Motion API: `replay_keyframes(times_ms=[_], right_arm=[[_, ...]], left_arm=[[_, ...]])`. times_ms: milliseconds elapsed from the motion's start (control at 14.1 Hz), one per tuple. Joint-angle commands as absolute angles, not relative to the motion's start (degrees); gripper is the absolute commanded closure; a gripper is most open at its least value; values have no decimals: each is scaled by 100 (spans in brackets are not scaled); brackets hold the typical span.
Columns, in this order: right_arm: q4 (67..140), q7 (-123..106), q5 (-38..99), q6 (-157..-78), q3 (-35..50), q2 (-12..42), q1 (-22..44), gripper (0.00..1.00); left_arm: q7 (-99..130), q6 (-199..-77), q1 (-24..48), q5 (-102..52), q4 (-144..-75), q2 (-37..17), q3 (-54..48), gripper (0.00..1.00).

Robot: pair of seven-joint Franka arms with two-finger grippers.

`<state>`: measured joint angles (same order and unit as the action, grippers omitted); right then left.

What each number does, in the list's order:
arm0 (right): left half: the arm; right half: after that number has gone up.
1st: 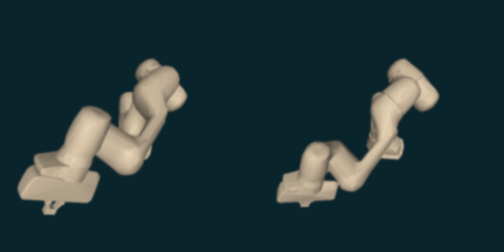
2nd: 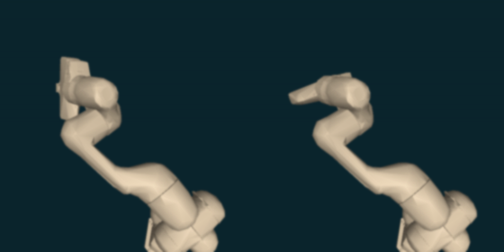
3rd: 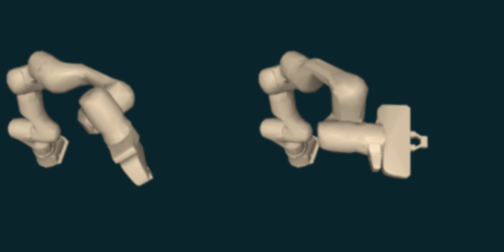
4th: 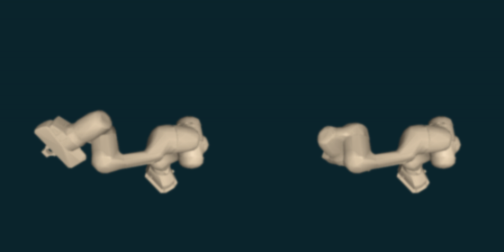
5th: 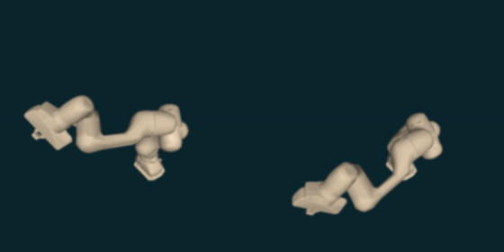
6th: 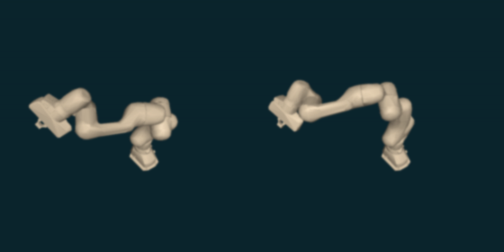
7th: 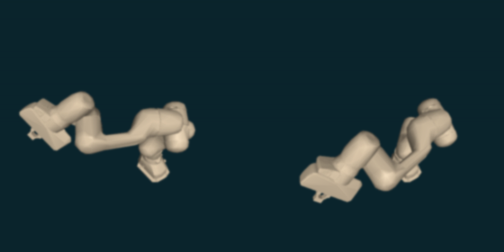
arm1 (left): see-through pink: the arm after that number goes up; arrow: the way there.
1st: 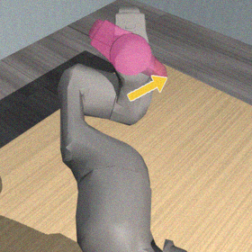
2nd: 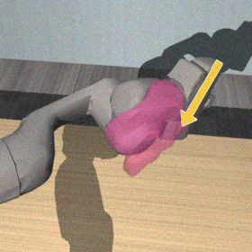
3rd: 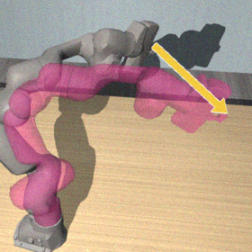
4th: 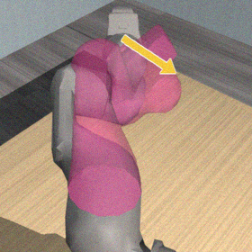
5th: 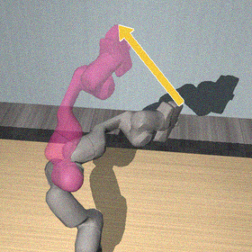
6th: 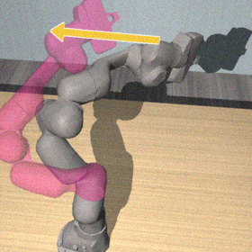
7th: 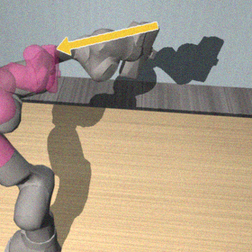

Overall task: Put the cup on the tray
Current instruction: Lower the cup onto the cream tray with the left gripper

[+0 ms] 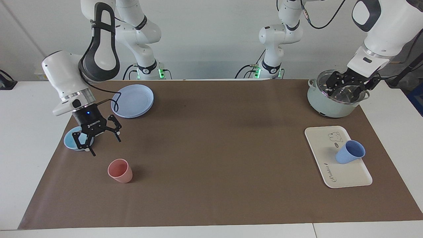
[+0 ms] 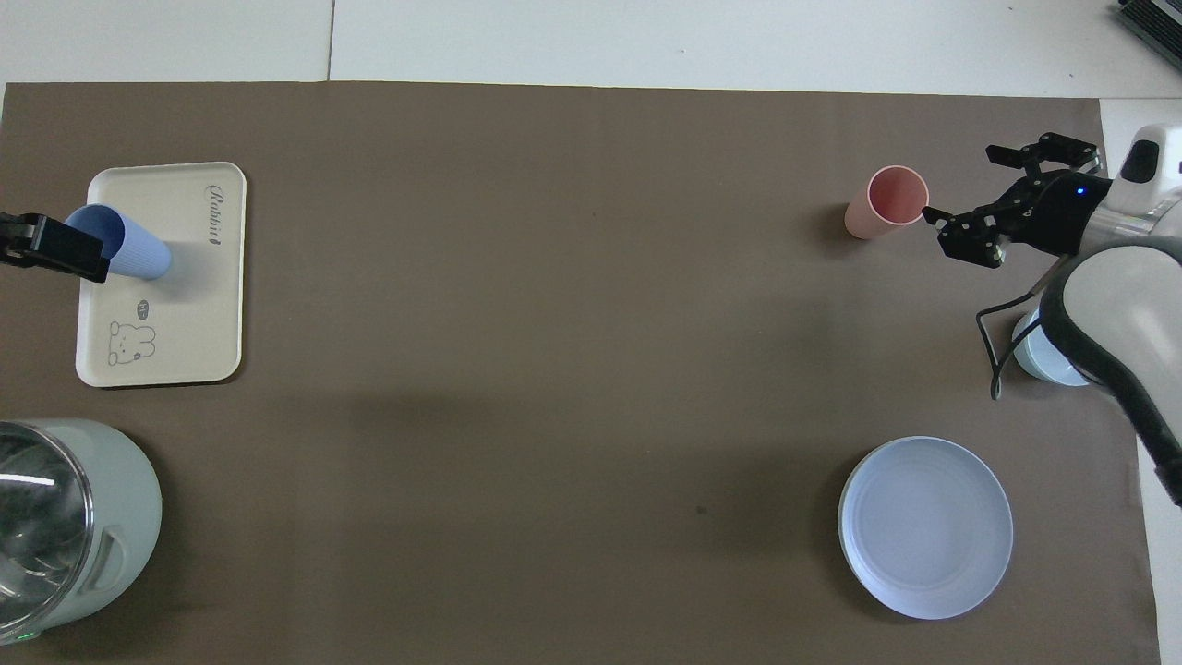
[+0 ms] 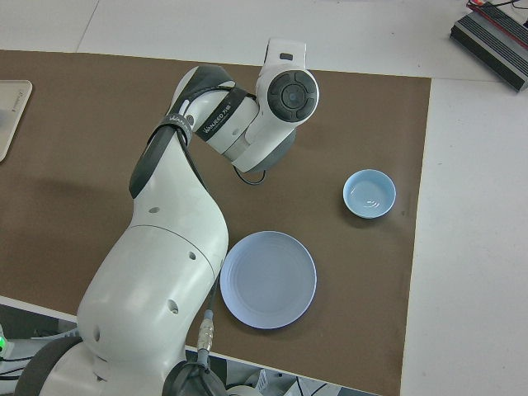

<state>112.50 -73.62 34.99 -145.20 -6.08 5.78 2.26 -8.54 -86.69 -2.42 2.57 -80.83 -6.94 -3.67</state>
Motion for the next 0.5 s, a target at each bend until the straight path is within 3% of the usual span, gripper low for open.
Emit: replay_keyframes(times_ms=[0,427], right_arm=[[11093,-6192,2272,-13898,-598,343,123,0],[10750,-2836,-85,-12396,-484,-79,220,0]], left_arm=[[-729,-8930,-220,71,-8455,-457,-334,0],[-738,-9412,-255,-105,-9033,-220,-325,0]])
